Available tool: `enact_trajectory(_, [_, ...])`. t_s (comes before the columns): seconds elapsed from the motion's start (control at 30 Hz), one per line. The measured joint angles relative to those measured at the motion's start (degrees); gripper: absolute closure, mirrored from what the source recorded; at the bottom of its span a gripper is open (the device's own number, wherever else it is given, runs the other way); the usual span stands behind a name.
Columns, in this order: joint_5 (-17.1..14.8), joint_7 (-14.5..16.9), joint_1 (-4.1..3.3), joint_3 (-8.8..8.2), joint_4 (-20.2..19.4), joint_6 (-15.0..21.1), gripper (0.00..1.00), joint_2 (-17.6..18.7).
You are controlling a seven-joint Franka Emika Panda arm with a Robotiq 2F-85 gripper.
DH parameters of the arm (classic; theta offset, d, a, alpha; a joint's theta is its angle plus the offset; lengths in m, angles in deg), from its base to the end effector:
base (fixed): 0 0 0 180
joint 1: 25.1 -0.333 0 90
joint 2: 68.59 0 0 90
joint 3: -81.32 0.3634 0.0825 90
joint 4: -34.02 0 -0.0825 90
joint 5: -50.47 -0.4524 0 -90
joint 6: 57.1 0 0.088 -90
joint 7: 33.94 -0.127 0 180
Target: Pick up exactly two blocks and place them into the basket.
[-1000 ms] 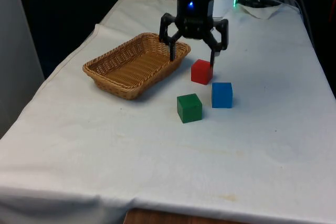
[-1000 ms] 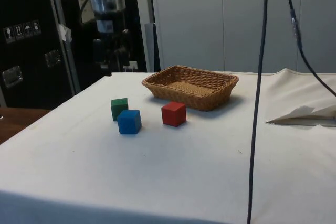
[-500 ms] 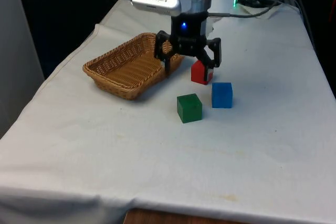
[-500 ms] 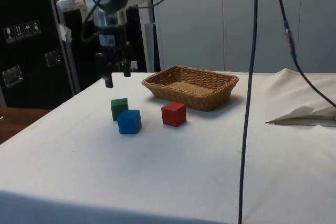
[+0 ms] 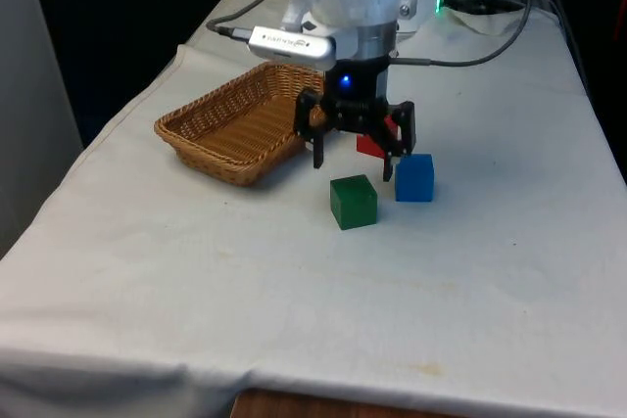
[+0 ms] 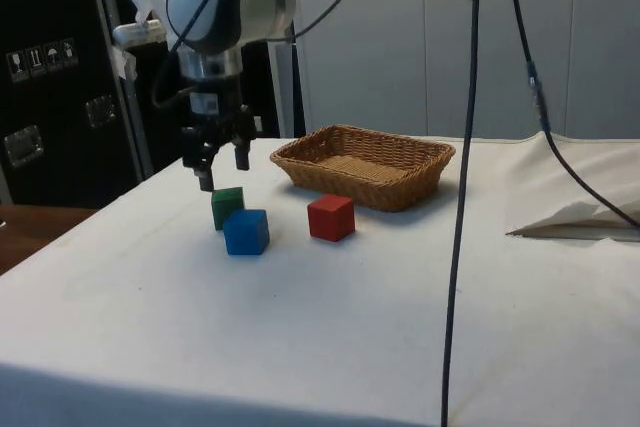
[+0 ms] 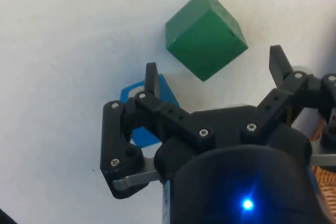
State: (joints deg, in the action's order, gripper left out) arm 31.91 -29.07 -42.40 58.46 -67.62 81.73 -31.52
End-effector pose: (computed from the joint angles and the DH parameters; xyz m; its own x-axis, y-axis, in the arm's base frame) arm 0.7396 -0.0448 0.1929 0.9833 -0.1685 0.0687 -0.1698 -0.9854 0.0148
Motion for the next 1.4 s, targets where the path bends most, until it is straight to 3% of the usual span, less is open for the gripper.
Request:
enact_trajectory(0.6, [-1.6, -0.11, 0.0, 0.23, 0.17, 2.18, 0.0, 3.32])
enact_trajectory(1.03, [-6.07, 1.26, 0.06, 0.4, 0.97, 3.09, 0.0, 4.98])
enact_trajectory(1.4, [-6.25, 1.26, 0.0, 0.4, 1.09, 3.15, 0.0, 5.21])
